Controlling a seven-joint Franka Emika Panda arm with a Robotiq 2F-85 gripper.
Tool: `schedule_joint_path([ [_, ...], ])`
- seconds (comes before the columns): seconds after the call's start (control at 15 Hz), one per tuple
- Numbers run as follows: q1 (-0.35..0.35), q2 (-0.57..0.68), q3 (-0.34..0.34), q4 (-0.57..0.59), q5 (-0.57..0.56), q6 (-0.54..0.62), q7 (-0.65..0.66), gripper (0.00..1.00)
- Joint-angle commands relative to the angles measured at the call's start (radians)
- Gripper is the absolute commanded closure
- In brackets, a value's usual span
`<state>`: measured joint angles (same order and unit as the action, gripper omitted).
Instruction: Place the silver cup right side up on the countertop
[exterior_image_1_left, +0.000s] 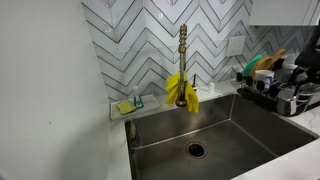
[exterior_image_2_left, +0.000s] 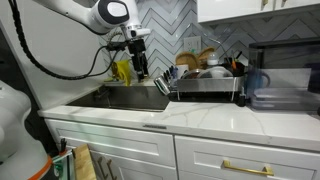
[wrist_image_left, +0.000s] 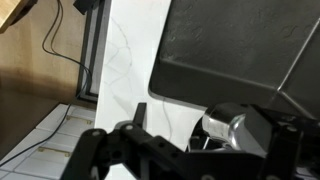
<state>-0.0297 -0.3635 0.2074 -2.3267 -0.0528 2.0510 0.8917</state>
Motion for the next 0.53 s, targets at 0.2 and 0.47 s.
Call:
schedule_joint_path([
  [0.2, 0.032, 0.074, -0.003, 0.013, 0.004, 0.150, -0.015, 0.00],
  [0.47, 0.038, 0.120, 0.001, 0.028, -0.025, 0.200, -0.005, 0.00],
])
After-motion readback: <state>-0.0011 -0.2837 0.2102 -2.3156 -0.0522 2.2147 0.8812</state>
